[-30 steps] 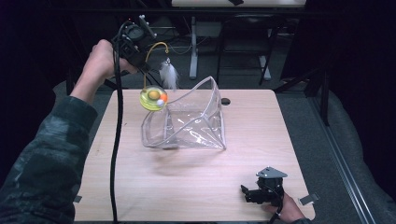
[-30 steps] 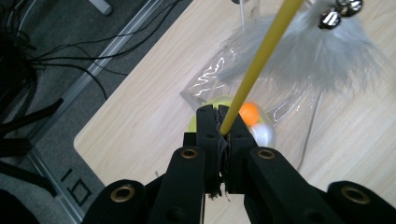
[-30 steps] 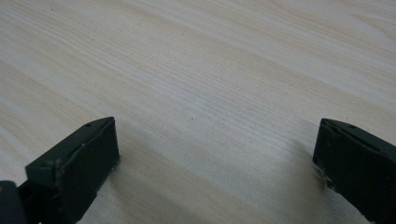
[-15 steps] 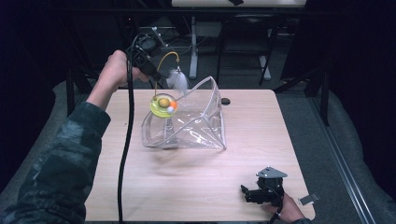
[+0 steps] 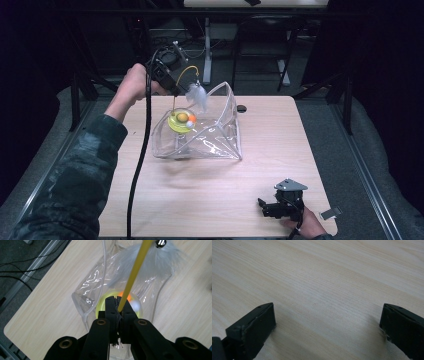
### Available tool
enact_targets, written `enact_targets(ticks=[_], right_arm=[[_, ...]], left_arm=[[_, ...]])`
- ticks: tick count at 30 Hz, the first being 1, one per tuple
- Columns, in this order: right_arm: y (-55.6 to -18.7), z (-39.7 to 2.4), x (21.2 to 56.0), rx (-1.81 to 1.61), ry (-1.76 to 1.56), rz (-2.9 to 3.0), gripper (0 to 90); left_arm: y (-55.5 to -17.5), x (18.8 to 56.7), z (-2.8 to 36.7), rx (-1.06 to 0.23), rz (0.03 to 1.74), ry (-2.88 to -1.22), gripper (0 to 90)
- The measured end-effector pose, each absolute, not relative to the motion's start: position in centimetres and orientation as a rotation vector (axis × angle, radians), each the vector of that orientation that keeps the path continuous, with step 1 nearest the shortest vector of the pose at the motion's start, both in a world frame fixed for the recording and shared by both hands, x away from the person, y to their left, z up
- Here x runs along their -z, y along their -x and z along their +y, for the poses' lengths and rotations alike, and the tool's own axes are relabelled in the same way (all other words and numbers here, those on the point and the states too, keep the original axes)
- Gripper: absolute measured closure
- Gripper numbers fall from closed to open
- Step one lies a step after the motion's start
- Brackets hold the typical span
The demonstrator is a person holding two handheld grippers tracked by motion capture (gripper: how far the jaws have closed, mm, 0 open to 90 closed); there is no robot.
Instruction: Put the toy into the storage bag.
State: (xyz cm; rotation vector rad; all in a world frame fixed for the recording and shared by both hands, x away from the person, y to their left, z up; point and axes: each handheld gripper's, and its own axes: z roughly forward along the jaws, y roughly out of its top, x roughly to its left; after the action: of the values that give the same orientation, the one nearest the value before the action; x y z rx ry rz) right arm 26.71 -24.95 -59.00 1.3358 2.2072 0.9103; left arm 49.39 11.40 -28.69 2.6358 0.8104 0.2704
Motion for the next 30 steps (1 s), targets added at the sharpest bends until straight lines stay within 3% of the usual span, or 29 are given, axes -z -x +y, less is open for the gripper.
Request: enact_targets(ticks=[30], right_arm=[[-26.7,-24.9,59.0,-0.916,-1.341,2.204,0.0]], left_arm=[[-49.5,33.3,8.8,-0.148,0.755,-2.684,87.9]])
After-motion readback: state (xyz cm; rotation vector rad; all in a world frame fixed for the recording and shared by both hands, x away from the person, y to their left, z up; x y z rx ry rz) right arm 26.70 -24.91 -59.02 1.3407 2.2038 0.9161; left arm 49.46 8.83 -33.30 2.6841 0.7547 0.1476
